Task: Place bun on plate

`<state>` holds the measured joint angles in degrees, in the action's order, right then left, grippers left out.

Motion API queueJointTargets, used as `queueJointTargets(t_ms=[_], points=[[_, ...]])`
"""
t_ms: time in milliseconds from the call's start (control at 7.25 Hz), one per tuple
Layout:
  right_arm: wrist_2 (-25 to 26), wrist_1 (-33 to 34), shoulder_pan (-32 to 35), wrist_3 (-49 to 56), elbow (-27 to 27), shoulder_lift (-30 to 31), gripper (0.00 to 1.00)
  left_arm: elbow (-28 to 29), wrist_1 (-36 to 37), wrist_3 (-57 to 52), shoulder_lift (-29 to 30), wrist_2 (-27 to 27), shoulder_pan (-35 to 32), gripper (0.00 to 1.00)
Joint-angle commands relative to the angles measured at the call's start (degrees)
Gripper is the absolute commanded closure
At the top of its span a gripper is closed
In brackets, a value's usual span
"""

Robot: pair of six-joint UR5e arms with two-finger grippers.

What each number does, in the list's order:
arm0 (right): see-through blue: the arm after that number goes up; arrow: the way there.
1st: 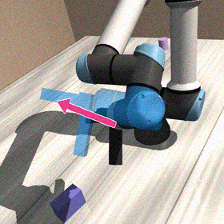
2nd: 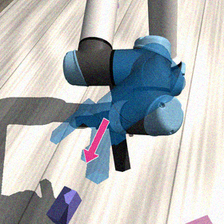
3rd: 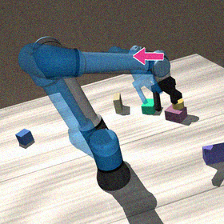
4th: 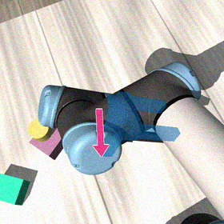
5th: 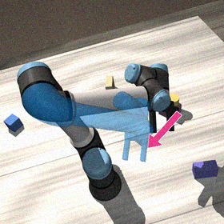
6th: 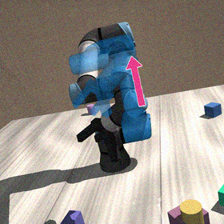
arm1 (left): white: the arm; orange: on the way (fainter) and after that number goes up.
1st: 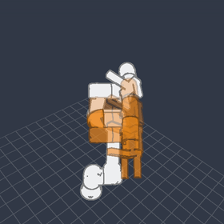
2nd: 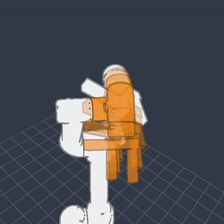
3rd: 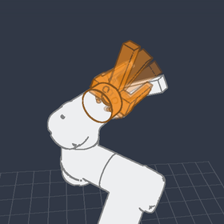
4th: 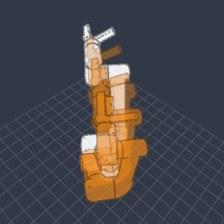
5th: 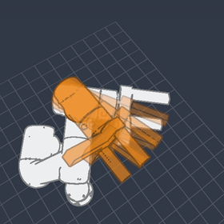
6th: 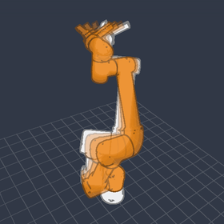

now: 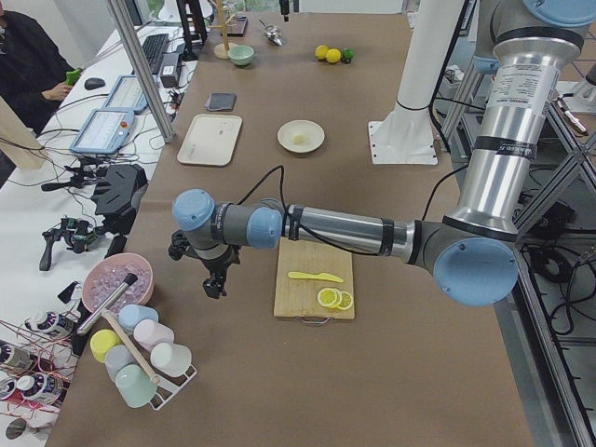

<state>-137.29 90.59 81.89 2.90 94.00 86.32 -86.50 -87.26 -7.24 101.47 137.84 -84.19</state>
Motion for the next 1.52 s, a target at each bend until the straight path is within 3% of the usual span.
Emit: queueJointTargets(t_ms=[0,138,1103,1379], points=[[0.1,2.0,-0.6,-0.5,1.1,-0.2,0.00,-3.1,0.2,0.1,-2.0,0.5,-0.8,0.03],[0.0,2.5,-0.5,-0.7,2.8,0.1,0.00,-5.8,0.6,0.3,-3.6,0.3,-0.6,0.03],[-0.4,2.8,0.1,-0.5,3.6,0.6,0.00,-4.7,-0.1,0.0,-4.8,-1.2,-0.7,0.02],[-0.5,2.8,0.1,-0.5,3.9,0.6,0.00,-6.7,-0.1,5.3,-4.9,-1.5,-0.8,0.02]])
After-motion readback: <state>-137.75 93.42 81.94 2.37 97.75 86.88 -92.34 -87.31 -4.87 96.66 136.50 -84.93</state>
